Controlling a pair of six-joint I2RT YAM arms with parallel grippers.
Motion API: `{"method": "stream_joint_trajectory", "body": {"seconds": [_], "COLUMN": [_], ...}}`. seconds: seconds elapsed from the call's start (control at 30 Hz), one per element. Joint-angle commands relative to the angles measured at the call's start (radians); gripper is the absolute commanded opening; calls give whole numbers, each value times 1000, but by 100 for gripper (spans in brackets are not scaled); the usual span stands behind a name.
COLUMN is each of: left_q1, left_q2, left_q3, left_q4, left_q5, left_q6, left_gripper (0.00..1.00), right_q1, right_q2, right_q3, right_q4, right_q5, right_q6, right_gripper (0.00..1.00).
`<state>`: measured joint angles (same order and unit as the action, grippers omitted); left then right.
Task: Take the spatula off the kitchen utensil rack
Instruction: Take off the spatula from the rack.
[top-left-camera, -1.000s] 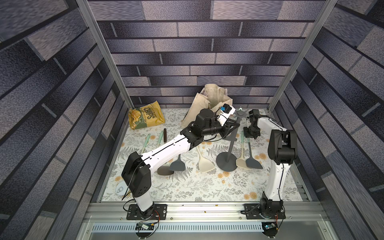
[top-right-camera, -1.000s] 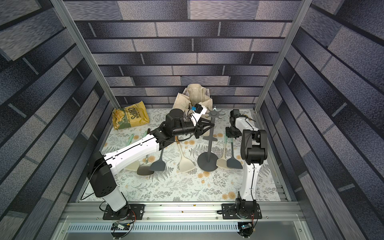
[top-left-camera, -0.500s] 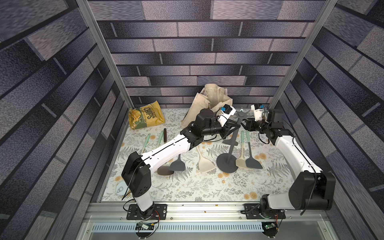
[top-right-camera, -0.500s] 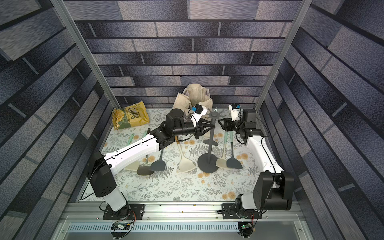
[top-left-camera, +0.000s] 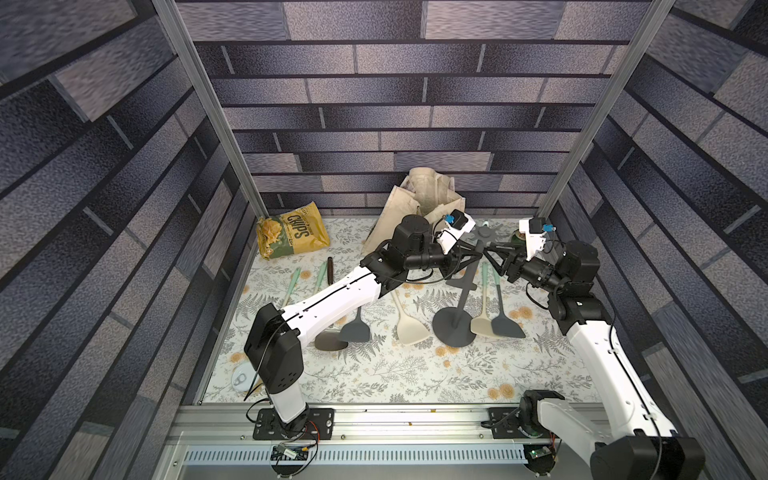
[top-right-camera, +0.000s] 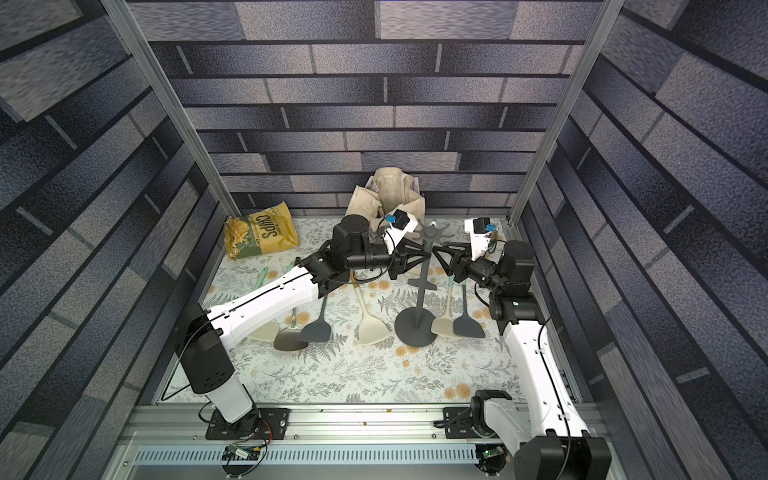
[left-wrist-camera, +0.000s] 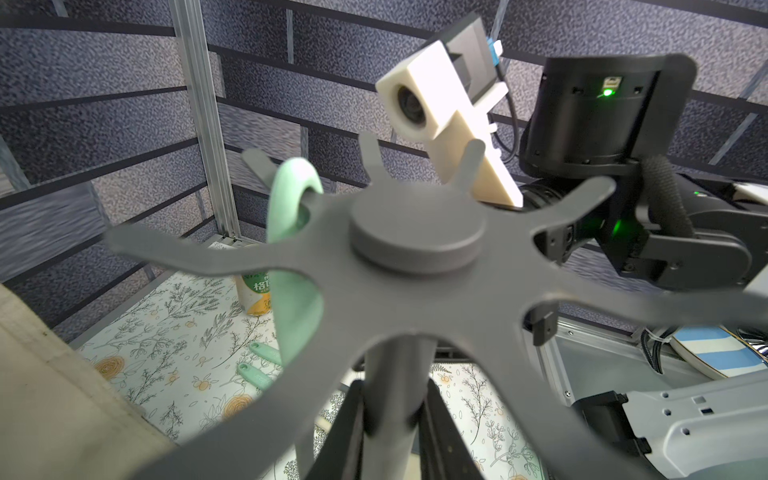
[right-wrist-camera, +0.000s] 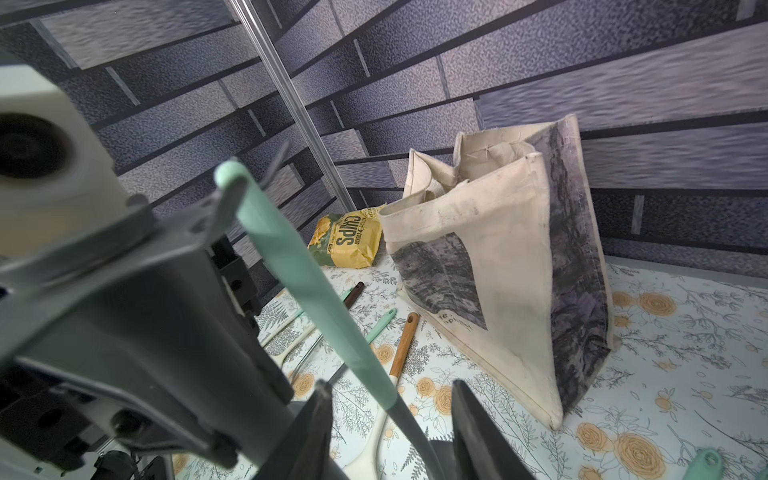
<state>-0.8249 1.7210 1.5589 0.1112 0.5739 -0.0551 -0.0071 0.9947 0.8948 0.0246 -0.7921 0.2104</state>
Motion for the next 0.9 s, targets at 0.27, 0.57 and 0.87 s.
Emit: {"method": "stream_joint_trajectory", "body": {"seconds": [0.27,0.57,0.87], "left_q1": [-9,-8,-9], "left_q2": [-17,-13,-2], "left_q3": [53,54,59], "left_q4": [46,48,59], "left_q5": [41,38,44], "left_q6": [-8,-8,-17], "left_gripper": [24,24,24], "right_q1": [-4,3,68], "right_q2": [67,100,154], "right_q3": [29,33,41], "right_q4": [24,95,125], "right_q5": [-92,-163,-147], "right_q6": [3,52,53], "right_gripper": [46,44,43]}}
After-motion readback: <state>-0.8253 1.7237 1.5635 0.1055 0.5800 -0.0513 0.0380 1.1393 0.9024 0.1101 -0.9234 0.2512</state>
